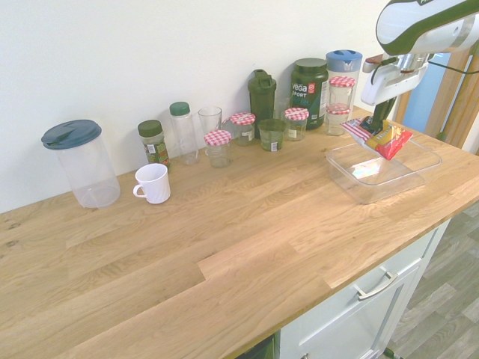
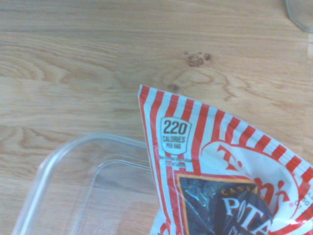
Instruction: Put the chip bag into the container
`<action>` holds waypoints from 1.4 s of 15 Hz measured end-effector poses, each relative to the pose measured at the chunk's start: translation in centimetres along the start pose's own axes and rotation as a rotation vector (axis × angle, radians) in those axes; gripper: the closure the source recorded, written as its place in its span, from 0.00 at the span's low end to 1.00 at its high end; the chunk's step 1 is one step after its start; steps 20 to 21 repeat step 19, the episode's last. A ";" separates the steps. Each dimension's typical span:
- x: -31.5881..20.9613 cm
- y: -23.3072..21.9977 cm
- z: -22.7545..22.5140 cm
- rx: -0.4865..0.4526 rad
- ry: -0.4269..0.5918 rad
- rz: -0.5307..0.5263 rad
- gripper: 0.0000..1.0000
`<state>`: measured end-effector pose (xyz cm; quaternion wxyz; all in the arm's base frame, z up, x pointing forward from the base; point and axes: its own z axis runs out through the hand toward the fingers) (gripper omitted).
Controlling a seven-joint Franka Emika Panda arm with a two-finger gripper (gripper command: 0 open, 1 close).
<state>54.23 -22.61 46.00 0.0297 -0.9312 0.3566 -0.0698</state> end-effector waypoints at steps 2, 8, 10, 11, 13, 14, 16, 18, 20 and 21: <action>0.6 0.9 1.4 -0.007 -0.003 -0.006 1.00; 0.3 2.3 3.8 0.010 -0.011 -0.039 0.00; 0.2 3.2 4.6 0.019 -0.011 -0.053 0.00; 0.1 3.5 4.8 0.023 -0.012 -0.056 0.00; 0.1 3.9 5.0 0.026 -0.013 -0.059 0.00; 0.1 3.9 5.0 0.027 -0.013 -0.059 0.00; 0.1 4.1 4.8 0.028 -0.010 -0.061 0.00; 0.0 4.2 3.9 0.036 0.003 -0.061 0.00; -0.3 4.3 2.7 0.045 0.018 -0.064 0.00; -0.3 4.3 2.7 0.045 0.018 -0.064 0.00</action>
